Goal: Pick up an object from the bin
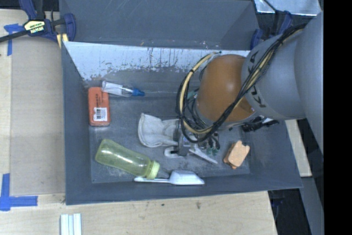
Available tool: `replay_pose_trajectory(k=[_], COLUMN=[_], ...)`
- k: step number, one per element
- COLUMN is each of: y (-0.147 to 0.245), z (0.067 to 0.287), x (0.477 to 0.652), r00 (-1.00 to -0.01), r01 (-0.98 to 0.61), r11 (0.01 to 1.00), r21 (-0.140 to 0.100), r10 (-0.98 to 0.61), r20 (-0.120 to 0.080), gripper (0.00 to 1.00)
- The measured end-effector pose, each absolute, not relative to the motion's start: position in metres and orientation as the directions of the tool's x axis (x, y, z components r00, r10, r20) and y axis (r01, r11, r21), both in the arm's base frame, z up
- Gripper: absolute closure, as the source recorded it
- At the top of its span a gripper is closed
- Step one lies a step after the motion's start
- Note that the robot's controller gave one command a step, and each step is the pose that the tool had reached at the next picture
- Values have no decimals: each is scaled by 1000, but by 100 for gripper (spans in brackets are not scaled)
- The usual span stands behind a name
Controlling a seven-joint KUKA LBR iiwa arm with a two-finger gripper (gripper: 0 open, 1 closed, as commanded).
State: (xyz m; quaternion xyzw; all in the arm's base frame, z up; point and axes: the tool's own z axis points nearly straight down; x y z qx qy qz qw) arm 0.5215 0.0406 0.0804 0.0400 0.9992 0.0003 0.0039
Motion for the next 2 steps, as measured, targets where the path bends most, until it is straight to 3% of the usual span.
replay_pose_trajectory(k=[1, 2], y=[41, 31], z=[80, 223], x=[521, 509], r00=[-997, -998], r01=[80, 57], r11=[997, 998], r21=[1, 0], r10=[80, 57], r20=[-8, -3], gripper=[100, 100])
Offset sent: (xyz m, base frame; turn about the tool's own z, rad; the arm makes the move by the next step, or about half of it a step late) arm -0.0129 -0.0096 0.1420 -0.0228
